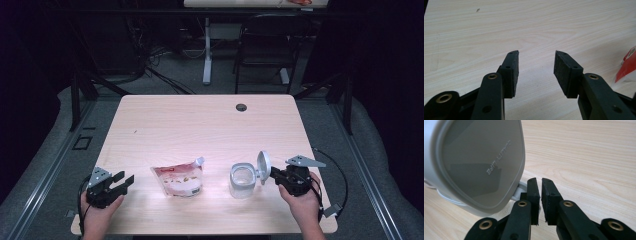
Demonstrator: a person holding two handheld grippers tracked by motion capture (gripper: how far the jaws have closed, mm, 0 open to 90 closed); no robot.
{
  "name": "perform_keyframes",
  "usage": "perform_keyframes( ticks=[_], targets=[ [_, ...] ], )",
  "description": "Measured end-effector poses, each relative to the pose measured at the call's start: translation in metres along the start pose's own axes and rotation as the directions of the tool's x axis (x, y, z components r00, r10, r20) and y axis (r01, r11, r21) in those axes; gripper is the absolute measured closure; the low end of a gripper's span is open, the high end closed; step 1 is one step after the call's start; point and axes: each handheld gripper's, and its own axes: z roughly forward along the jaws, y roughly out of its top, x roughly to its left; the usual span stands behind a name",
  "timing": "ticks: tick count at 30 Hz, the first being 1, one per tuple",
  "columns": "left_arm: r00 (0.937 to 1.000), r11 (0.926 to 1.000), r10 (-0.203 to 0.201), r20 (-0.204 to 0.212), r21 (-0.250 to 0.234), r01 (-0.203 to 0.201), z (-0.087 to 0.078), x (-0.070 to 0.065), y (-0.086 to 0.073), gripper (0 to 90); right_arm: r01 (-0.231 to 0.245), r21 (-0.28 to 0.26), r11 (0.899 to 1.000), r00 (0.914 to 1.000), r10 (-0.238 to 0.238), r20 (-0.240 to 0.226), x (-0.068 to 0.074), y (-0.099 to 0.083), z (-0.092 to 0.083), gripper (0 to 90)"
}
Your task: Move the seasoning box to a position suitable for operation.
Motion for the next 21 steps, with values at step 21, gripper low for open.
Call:
perform_keyframes(
  ticks=[21],
  targets=[
    [0.9998, 0.9998, -0.008, 0.018, -0.021, 0.008, -0.002, 0.000, 0.002, 55.2, 0.045, -0.017, 0.999, 0.9983, -0.044, 0.037, 0.005, -0.025, -0.009, 72.1]
  ],
)
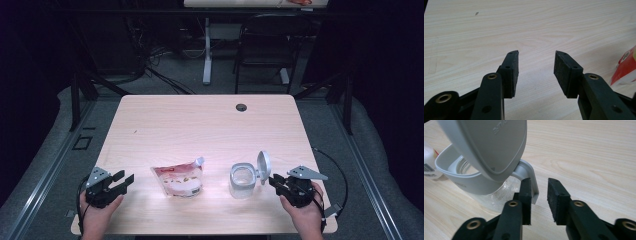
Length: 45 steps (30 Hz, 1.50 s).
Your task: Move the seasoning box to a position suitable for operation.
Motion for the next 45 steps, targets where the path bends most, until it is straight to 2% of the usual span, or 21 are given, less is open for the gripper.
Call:
perform_keyframes(
  ticks=[3, 5, 7, 10, 13, 16, 21, 27, 29, 36, 45],
  targets=[
    [1.0000, 1.0000, 0.000, 0.004, 0.001, 0.000, 0.000, -0.001, 0.000, 54.8, 0.012, 0.003, 1.000, 0.9998, -0.012, -0.015, 0.003, -0.004, -0.003, 71.0],
    [1.0000, 1.0000, -0.002, 0.007, 0.006, 0.002, 0.001, -0.002, 0.000, 54.4, 0.012, 0.003, 1.000, 0.9998, -0.012, -0.014, 0.007, -0.006, -0.001, 66.8],
    [1.0000, 1.0000, 0.002, 0.009, 0.004, -0.002, 0.001, -0.004, 0.001, 53.8, 0.037, 0.006, 0.999, 0.9993, -0.036, -0.010, 0.008, -0.007, -0.001, 64.2],
    [0.9999, 1.0000, 0.008, 0.011, -0.003, -0.008, 0.002, -0.007, 0.002, 53.1, 0.048, -0.016, 0.999, 0.9989, -0.048, 0.003, 0.010, -0.009, 0.001, 62.1],
    [0.9999, 0.9999, 0.013, 0.011, -0.002, -0.013, 0.004, -0.008, 0.003, 52.6, 0.068, -0.022, 0.997, 0.9975, -0.068, 0.020, 0.010, -0.008, 0.003, 63.7],
    [0.9998, 0.9999, 0.016, 0.014, -0.001, -0.016, 0.005, -0.009, 0.003, 52.5, 0.059, -0.016, 0.998, 0.9983, -0.059, -0.002, 0.011, -0.008, 0.005, 67.5],
    [0.9997, 0.9999, 0.014, 0.021, -0.001, -0.014, 0.007, -0.010, 0.003, 52.3, 0.044, 0.015, 0.999, 0.9987, -0.043, -0.027, 0.010, -0.010, 0.012, 67.9],
    [0.9997, 0.9998, 0.020, 0.017, 0.008, -0.020, 0.007, -0.009, 0.003, 52.2, 0.042, 0.013, 0.999, 0.9986, -0.041, -0.034, 0.010, -0.007, 0.021, 77.7],
    [0.9997, 0.9998, 0.018, 0.015, 0.007, -0.018, 0.006, -0.009, 0.003, 52.2, 0.051, 0.015, 0.999, 0.9985, -0.051, -0.020, 0.011, -0.006, 0.024, 80.4],
    [0.9998, 0.9998, 0.018, 0.005, 0.007, -0.018, 0.003, -0.009, 0.002, 53.1, 0.082, 0.021, 0.996, 0.9966, -0.081, -0.013, 0.011, -0.004, 0.026, 81.0],
    [0.9998, 0.9998, 0.018, 0.010, 0.011, -0.018, 0.004, -0.009, 0.003, 53.0, 0.084, 0.009, 0.996, 0.9964, -0.084, -0.006, 0.006, 0.001, 0.032, 81.1]
  ],
)
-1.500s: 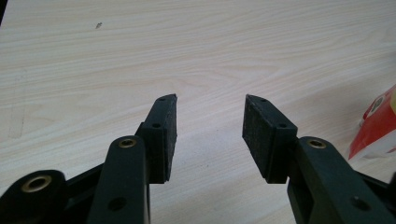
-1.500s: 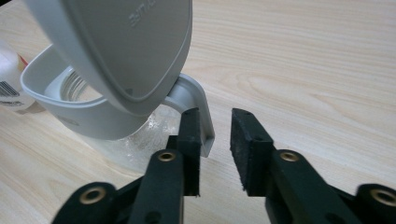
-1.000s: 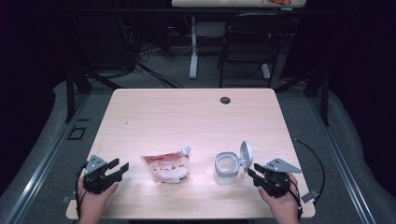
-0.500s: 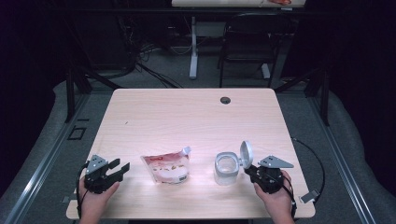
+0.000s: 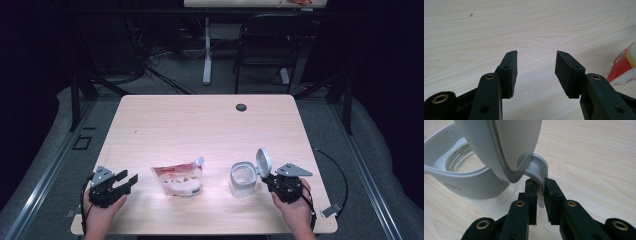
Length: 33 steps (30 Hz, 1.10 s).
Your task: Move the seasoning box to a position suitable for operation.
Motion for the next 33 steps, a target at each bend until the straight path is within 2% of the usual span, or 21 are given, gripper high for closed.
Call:
perform_keyframes(
  ticks=[14, 19, 20, 23, 28, 33],
  targets=[
    [1.0000, 1.0000, -0.002, -0.004, -0.004, 0.002, -0.001, 0.000, 0.000, 52.9, -0.009, -0.004, 1.000, 0.9999, 0.009, 0.007, -0.006, 0.007, 0.009, 80.5],
    [1.0000, 1.0000, 0.001, 0.001, 0.003, -0.001, -0.001, 0.000, 0.000, 53.0, 0.006, -0.008, 1.000, 0.9997, -0.006, -0.024, -0.007, 0.012, 0.017, 80.3],
    [1.0000, 1.0000, 0.003, 0.001, 0.003, -0.003, 0.000, 0.000, 0.000, 53.0, 0.025, -0.006, 1.000, 0.9991, -0.025, -0.034, -0.005, 0.014, 0.021, 80.3],
    [1.0000, 1.0000, 0.002, 0.001, 0.003, -0.002, 0.000, 0.000, 0.000, 53.1, 0.043, -0.008, 0.999, 0.9979, -0.044, -0.047, -0.002, 0.018, 0.026, 80.2],
    [1.0000, 1.0000, 0.000, -0.001, 0.000, 0.000, 0.000, 0.000, 0.000, 53.1, 0.047, -0.008, 0.999, 0.9973, -0.048, -0.056, 0.002, 0.021, 0.031, 79.9],
    [1.0000, 1.0000, 0.001, 0.001, -0.006, -0.001, -0.001, -0.001, -0.001, 53.1, 0.017, -0.022, 1.000, 0.9980, -0.018, -0.060, 0.004, 0.022, 0.028, 79.2]
  ],
)
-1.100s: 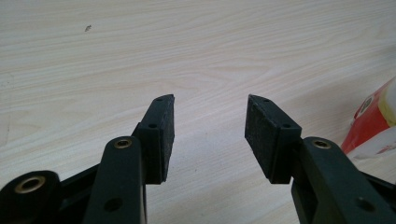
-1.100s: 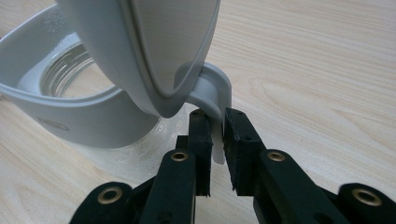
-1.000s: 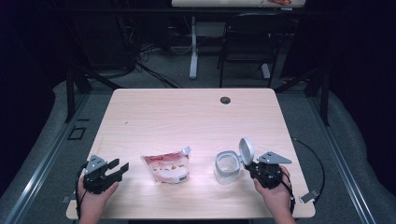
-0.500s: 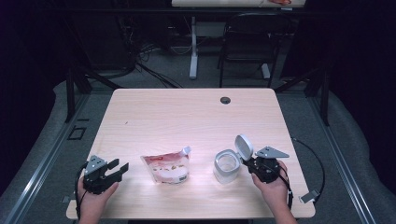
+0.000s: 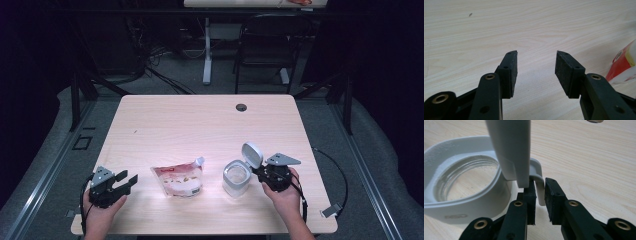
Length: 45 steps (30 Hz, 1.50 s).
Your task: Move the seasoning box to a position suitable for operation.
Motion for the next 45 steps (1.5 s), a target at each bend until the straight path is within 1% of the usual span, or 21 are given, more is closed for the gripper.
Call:
perform_keyframes(
  ticks=[3, 7, 8, 9, 10, 13, 14, 16, 17, 19, 23, 27, 29, 30, 33, 36, 37, 39, 40, 42, 45],
  targets=[
    [1.0000, 1.0000, -0.001, 0.000, 0.004, 0.001, 0.000, 0.000, 0.000, 53.1, -0.016, -0.009, 1.000, 0.9999, 0.016, -0.006, 0.000, -0.001, -0.003, 80.0],
    [1.0000, 1.0000, 0.002, 0.001, 0.002, -0.002, 0.000, 0.000, 0.000, 53.3, -0.020, 0.001, 1.000, 0.9998, 0.020, -0.005, -0.001, -0.001, -0.002, 81.5],
    [1.0000, 1.0000, 0.004, 0.001, 0.002, -0.004, 0.000, 0.000, 0.000, 53.3, -0.018, 0.006, 1.000, 0.9998, 0.018, -0.004, -0.001, -0.001, -0.002, 85.5],
    [1.0000, 0.9999, 0.006, 0.004, 0.013, -0.006, 0.000, 0.000, 0.001, 53.3, -0.025, -0.007, 1.000, 0.9997, 0.025, -0.001, -0.002, -0.001, -0.002, 89.1],
    [1.0000, 1.0000, 0.005, 0.004, 0.009, -0.005, 0.001, 0.000, 0.000, 53.3, -0.041, -0.019, 0.999, 0.9991, 0.041, -0.005, -0.003, -0.001, -0.002, 89.1],
    [1.0000, 0.9999, 0.006, 0.007, 0.013, -0.006, 0.001, 0.000, 0.000, 53.3, -0.065, -0.019, 0.998, 0.9976, 0.065, -0.026, -0.006, 0.001, -0.001, 87.8],
    [1.0000, 0.9999, 0.007, 0.007, 0.015, -0.007, 0.001, 0.000, 0.000, 53.3, -0.064, -0.016, 0.998, 0.9976, 0.064, -0.028, -0.007, 0.001, 0.000, 87.8],
    [1.0000, 0.9999, 0.006, 0.004, 0.010, -0.006, 0.002, 0.000, 0.000, 53.3, -0.060, -0.013, 0.998, 0.9972, 0.059, -0.047, -0.008, 0.002, 0.002, 87.8],
    [1.0000, 0.9999, 0.006, 0.004, 0.011, -0.006, 0.002, 0.000, 0.000, 53.3, -0.062, -0.012, 0.998, 0.9968, 0.062, -0.051, -0.007, 0.003, 0.003, 87.8],
    [1.0000, 0.9999, 0.005, 0.003, 0.010, -0.005, 0.002, -0.001, 0.000, 53.4, -0.052, -0.014, 0.999, 0.9974, 0.051, -0.052, -0.005, 0.005, 0.006, 87.3],
    [1.0000, 0.9999, 0.007, 0.005, 0.011, -0.007, 0.003, -0.001, 0.000, 54.0, -0.029, -0.002, 1.000, 0.9987, 0.029, -0.043, -0.001, 0.010, 0.014, 87.0],
    [0.9999, 0.9999, 0.010, 0.008, 0.013, -0.010, 0.003, -0.001, 0.000, 54.5, -0.021, 0.001, 1.000, 0.9991, 0.021, -0.036, -0.002, 0.012, 0.019, 86.5],
    [0.9999, 0.9998, 0.012, 0.011, 0.014, -0.012, 0.003, -0.001, 0.000, 55.3, -0.026, -0.003, 1.000, 0.9993, 0.026, -0.028, -0.003, 0.012, 0.020, 84.7],
    [0.9998, 0.9998, 0.013, 0.013, 0.014, -0.013, 0.002, -0.001, 0.000, 55.8, -0.033, -0.006, 0.999, 0.9990, 0.033, -0.031, -0.003, 0.011, 0.019, 83.8],
    [0.9997, 0.9998, 0.015, 0.017, 0.016, -0.016, 0.001, -0.001, 0.000, 56.8, -0.026, -0.016, 1.000, 0.9995, 0.026, -0.019, -0.004, 0.011, 0.013, 80.7],
    [0.9996, 0.9997, 0.021, 0.020, 0.012, -0.021, 0.000, -0.001, 0.001, 58.7, -0.017, -0.023, 1.000, 0.9999, 0.017, 0.003, -0.003, 0.010, 0.005, 77.8],
    [0.9996, 0.9997, 0.023, 0.017, 0.011, -0.023, 0.000, -0.002, 0.001, 59.1, -0.016, -0.034, 0.999, 0.9998, 0.016, 0.008, -0.003, 0.008, 0.003, 77.5],
    [0.9994, 0.9994, 0.032, 0.012, 0.012, -0.032, -0.001, -0.002, 0.002, 60.1, -0.012, -0.023, 1.000, 0.9997, 0.012, 0.021, -0.003, 0.006, -0.001, 77.3],
    [0.9992, 0.9990, 0.039, 0.013, 0.024, -0.039, -0.003, -0.003, 0.003, 60.7, -0.010, -0.022, 1.000, 0.9997, 0.010, 0.023, -0.004, 0.005, -0.004, 76.6],
    [0.9990, 0.9990, 0.042, 0.015, 0.016, -0.042, -0.004, -0.003, 0.003, 61.3, -0.028, -0.030, 0.999, 0.9992, 0.029, 0.027, -0.005, 0.005, -0.011, 75.6],
    [0.9992, 0.9992, 0.037, 0.018, 0.015, -0.037, -0.005, -0.003, 0.004, 61.4, -0.024, -0.040, 0.999, 0.9981, 0.026, 0.055, -0.005, 0.006, -0.018, 70.5]
  ],
)
